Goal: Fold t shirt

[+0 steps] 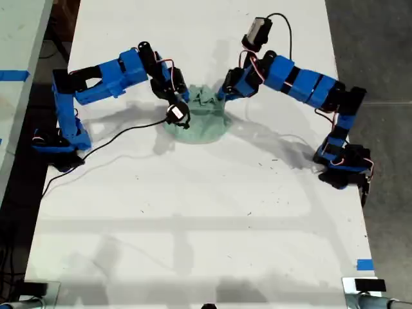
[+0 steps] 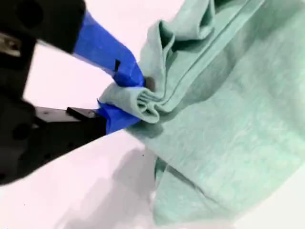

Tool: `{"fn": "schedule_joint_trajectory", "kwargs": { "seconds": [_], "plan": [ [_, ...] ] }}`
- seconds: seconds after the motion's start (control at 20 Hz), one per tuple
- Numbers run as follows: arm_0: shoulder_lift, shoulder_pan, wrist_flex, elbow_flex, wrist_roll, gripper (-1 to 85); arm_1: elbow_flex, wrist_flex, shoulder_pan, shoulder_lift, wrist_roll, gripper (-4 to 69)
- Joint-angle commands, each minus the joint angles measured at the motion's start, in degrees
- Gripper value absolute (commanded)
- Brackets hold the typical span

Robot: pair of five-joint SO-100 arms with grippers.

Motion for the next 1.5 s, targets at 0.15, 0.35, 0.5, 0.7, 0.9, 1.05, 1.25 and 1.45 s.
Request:
{"fn": "schedule_joint_trajectory", "kwargs": {
  "seconds": [0.15, 0.35, 0.5, 0.7, 0.9, 1.05, 1.25, 1.45],
  "plan": [
    [-0.6, -13.0, 6.2, -4.7, 10.6, 27.4, -9.1, 4.8, 9.7, 1.0, -6.0, 25.9],
    [9.1, -21.4, 11.1, -4.1, 17.7, 25.0, -9.5, 12.8, 16.0, 8.7, -9.8, 24.8],
    [23.6, -19.5, 11.3, 1.1, 22.5, -0.2, -9.3, 21.1, 14.3, 16.4, -10.9, 2.2],
    [60.6, 6.9, 11.0, 11.7, 10.0, -0.2, 12.5, 24.3, 2.1, 47.3, -11.1, 2.2],
    [85.6, 24.5, 2.2, 42.1, -1.1, -0.2, 37.0, 22.4, -15.1, 75.1, 1.4, 2.2],
    [104.1, 30.2, -14.6, 77.3, -2.5, -0.2, 64.7, 16.2, -18.5, 95.8, 3.0, 2.2],
    [130.7, 29.5, -18.4, 112.0, -3.6, 1.0, 93.5, 14.1, -20.5, 119.5, 4.7, 2.3],
    [130.2, 27.7, -18.7, 115.8, -2.5, 4.0, 110.0, 8.1, -25.0, 120.0, 8.1, 2.2]
  ]
}}
